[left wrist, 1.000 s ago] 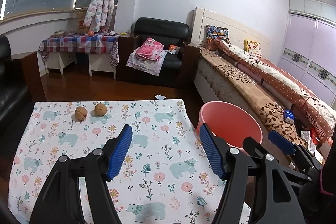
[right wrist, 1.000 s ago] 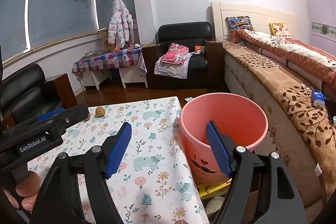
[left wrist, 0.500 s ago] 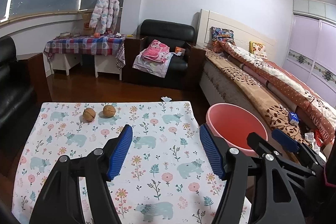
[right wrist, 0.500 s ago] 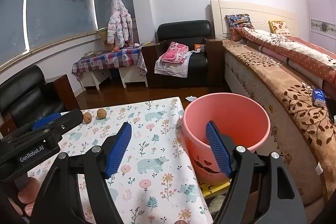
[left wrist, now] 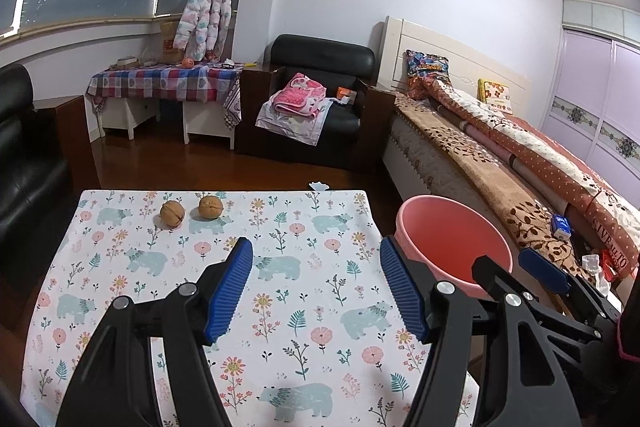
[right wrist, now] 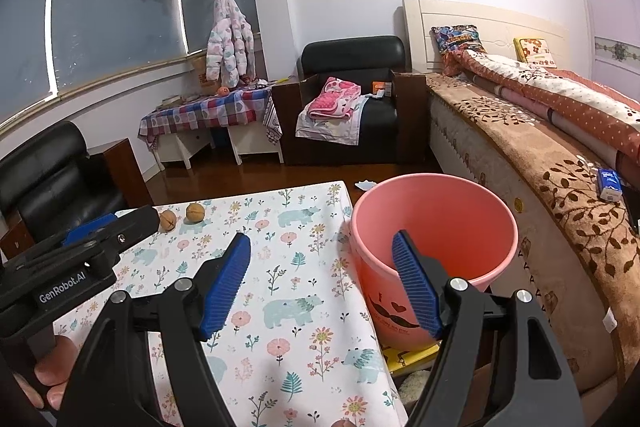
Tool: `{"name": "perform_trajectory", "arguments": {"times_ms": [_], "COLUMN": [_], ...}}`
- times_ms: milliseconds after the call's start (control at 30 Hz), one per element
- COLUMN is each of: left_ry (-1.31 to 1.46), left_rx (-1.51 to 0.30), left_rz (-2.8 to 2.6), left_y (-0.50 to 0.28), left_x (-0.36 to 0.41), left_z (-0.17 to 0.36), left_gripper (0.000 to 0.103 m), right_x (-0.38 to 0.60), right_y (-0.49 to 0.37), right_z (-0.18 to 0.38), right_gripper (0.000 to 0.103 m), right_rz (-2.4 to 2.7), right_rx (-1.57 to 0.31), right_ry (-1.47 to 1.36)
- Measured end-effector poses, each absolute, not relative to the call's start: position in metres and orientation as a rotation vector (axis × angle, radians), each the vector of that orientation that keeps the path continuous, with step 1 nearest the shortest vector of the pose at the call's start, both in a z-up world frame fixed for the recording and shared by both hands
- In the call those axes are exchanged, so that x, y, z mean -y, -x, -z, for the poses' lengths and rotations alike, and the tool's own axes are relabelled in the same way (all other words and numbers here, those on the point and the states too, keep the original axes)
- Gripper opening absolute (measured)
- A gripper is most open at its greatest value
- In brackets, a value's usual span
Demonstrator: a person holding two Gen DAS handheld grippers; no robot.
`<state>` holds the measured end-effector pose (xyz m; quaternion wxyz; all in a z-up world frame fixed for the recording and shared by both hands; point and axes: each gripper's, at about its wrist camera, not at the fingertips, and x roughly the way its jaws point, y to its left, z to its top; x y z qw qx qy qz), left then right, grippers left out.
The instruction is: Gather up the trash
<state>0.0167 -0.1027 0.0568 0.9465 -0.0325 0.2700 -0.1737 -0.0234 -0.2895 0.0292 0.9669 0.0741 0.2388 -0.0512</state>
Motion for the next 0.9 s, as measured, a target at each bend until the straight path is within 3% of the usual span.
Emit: {"name": "perform_trajectory", "arguments": {"times_ms": [900], "left_ry": [0.053], "left_rx": [-0.556], "left_rz": [0.358], "left_y": [-0.0186], "left_x": [0.1074], "left_z": [-0.0545], "left_gripper": [0.065], "right_x": [0.2920], "right_y": [0.0197], "right_z": [-0.0243], "right_gripper": [0.074], "right_rz": [0.094], "right_rx": [-0.498], "right_ry": [-0.161]}}
